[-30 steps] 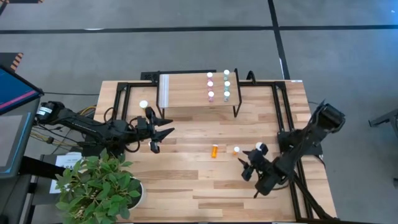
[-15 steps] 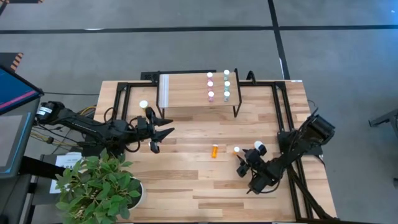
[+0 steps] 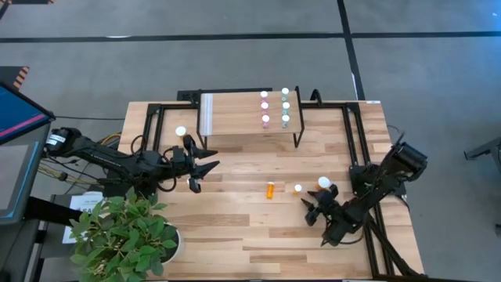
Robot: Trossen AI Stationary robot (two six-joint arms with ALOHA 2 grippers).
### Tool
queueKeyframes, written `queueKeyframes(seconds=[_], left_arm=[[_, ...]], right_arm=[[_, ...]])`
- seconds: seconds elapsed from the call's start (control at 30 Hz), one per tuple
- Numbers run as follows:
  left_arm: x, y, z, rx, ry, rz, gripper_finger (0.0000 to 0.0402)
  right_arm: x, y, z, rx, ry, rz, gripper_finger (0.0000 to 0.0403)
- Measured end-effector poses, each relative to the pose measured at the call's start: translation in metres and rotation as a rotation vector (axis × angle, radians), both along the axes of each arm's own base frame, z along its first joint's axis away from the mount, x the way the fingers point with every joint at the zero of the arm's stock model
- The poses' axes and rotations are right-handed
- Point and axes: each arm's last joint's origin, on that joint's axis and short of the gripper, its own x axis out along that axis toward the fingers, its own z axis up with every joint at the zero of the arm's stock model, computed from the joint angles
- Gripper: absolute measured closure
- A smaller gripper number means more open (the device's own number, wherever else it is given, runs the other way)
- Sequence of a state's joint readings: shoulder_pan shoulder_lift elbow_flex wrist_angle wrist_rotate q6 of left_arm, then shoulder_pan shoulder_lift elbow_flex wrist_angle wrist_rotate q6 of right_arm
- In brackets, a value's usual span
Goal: Pick and place medicine bottles onto shelf by color
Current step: Put the right small orange pill bottle on the shelf
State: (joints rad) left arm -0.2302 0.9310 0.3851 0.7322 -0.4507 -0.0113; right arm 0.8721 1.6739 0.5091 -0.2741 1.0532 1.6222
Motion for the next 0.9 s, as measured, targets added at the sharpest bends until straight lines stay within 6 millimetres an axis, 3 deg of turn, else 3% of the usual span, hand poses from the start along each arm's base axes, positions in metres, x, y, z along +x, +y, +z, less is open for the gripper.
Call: queueKeyframes(seconds=[0.1, 0.27, 0.5, 0.7, 0.9], left_arm=[[0.0, 0.0, 0.0, 0.0, 0.0, 0.0, 0.0249], [0.0, 0.0, 0.001, -0.002, -0.007, 0.0, 0.0249], [0.0, 0.0, 0.001, 0.0, -0.006, -0.006, 0.0249], [0.0, -0.001, 0.001, 0.013, -0.008, -0.049, 0.0249], [0.0, -0.001, 0.001, 0.013, -0.008, -0.05, 0.0249]], right_arm=[[-0.004, -0.001, 0.004, 0.025, -0.059, 0.038, 0.0186], [0.01, -0.003, 0.01, -0.05, -0.033, 0.095, 0.0186], [0.029, -0.018, -0.002, -0.042, 0.071, 0.067, 0.0186], [0.039, -0.019, -0.007, -0.057, 0.06, 0.086, 0.0187], [0.044, -0.021, -0.009, -0.047, 0.075, 0.092, 0.0223]])
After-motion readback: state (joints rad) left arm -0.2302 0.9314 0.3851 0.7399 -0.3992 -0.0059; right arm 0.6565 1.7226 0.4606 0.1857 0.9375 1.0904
